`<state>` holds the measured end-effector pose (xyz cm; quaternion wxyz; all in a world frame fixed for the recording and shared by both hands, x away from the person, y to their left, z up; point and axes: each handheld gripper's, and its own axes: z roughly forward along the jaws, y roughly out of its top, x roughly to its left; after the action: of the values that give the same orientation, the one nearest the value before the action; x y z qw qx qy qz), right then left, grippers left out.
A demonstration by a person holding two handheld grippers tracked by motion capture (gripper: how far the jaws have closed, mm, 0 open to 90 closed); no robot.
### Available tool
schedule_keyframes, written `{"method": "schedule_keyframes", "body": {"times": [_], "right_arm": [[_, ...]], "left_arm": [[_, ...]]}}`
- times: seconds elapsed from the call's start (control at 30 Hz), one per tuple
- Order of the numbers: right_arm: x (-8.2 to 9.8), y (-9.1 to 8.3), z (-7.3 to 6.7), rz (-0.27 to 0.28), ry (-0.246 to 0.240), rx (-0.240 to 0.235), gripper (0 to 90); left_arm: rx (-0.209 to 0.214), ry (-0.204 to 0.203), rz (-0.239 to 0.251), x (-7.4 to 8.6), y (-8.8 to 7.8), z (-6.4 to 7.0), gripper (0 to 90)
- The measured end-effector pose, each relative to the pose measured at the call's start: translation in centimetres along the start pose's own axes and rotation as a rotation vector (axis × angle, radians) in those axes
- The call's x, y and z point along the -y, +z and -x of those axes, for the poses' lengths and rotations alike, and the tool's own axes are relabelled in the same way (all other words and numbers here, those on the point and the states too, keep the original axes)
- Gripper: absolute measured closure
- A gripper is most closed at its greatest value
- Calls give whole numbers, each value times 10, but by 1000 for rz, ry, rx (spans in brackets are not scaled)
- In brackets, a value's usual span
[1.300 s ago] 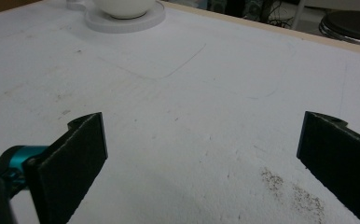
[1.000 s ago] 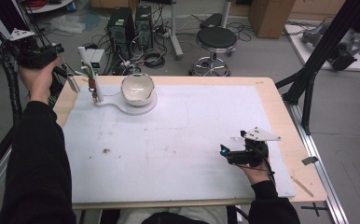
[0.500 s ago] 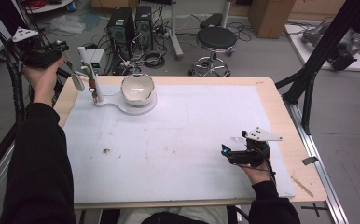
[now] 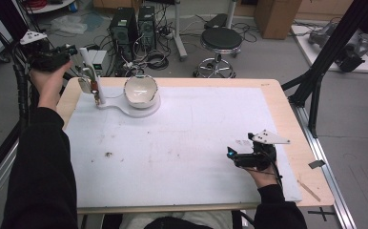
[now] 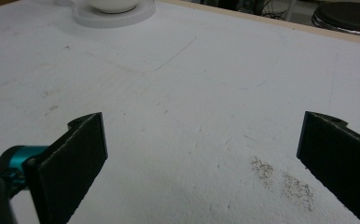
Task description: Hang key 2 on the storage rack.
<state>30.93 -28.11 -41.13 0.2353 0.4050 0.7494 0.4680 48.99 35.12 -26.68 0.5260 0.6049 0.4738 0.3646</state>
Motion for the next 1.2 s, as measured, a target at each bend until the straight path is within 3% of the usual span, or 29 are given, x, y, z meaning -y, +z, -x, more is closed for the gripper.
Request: {"method": "schedule_keyframes", "body": {"times": [0.27,0.5,0.6,0.7,0.8,0.97,1.2], "right_arm": [[0,0,0,3,5,-2,6],[-1,-1,1,15,12,-14,6],[-1,-1,1,17,14,-18,6],[-1,-1,1,20,12,-19,6],[-1,-1,2,24,19,-21,6],[-1,-2,3,26,21,-19,6],[-1,-1,4,24,25,-19,6]], "left_arm": [[36,-127,-27,11,-7,-11,675],[34,-173,-13,2,-20,-9,423],[22,-164,-23,0,-24,-7,276],[41,-161,-32,-2,-26,-4,171],[39,-151,-43,-4,-29,1,109],[45,-144,-64,-6,-33,7,62],[54,-138,-50,-2,-40,18,60]]}}
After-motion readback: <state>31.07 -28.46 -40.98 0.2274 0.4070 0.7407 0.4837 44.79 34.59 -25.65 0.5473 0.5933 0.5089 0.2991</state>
